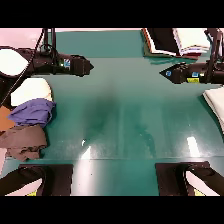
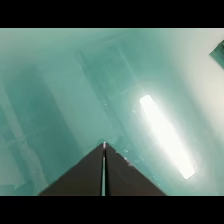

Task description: Fold the shirts.

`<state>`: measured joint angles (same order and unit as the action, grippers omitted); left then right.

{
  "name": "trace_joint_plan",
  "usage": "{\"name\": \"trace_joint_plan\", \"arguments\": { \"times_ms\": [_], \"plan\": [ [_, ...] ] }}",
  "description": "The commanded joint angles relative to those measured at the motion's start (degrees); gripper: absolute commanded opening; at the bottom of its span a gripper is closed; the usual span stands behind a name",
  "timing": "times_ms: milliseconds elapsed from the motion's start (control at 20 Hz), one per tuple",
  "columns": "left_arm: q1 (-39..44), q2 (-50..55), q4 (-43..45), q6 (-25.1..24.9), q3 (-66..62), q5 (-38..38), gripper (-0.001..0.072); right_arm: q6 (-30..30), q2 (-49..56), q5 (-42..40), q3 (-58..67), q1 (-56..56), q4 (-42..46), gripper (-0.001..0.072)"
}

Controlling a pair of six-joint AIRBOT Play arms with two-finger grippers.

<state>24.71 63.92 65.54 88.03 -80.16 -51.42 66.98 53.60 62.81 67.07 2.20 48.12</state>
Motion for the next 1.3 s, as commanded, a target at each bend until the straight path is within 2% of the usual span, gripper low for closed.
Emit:
{"name": "trace_joint_plan", "arguments": {
  "times_ms": [0, 550, 700, 750, 800, 850, 1000, 1250],
  "plan": [
    [0.02, 0.0, 0.0, 0.0, -0.02, 0.0, 0.002, 0.02, -0.02, -0.02, -0.02, 0.11, -0.04, 0.0016],
    [0.02, 0.0, 0.0, 0.02, -0.02, 0.04, 0.0021, 0.02, -0.02, 0.33, -0.02, 0.11, -0.02, 0.0016],
    [-0.28, 0.0, 2.14, -0.72, -0.02, 3.58, 0.0022, 0.02, -0.02, 0.33, -0.02, 0.11, 0.0, 0.0016],
    [-1.03, -0.07, 5.92, -2.34, -0.02, 3.82, 0.0114, 0.02, 0.0, 0.31, -0.02, 0.11, -0.02, 0.0016],
    [-2.29, -0.07, 10.38, -1.97, -0.02, 3.34, 0.0453, 0.02, -0.02, 0.31, -0.02, 0.11, -0.02, 0.0016],
    [-4.44, -0.04, 16.13, 1.57, -0.02, 1.97, 0.0611, 0.02, -0.02, 0.35, -0.02, 0.11, -0.04, 0.0016],
    [-13.73, 0.33, 31.04, 7.61, 0.52, -2.8, 0.0611, 0.02, -0.02, 0.35, -0.02, 0.11, -0.07, 0.0016],
    [-30.25, 6.05, 33.83, 7.56, 3.26, -3.45, 0.0611, 0.02, -0.02, 0.35, -0.02, 0.11, -0.09, 0.0016]
  ]
}}
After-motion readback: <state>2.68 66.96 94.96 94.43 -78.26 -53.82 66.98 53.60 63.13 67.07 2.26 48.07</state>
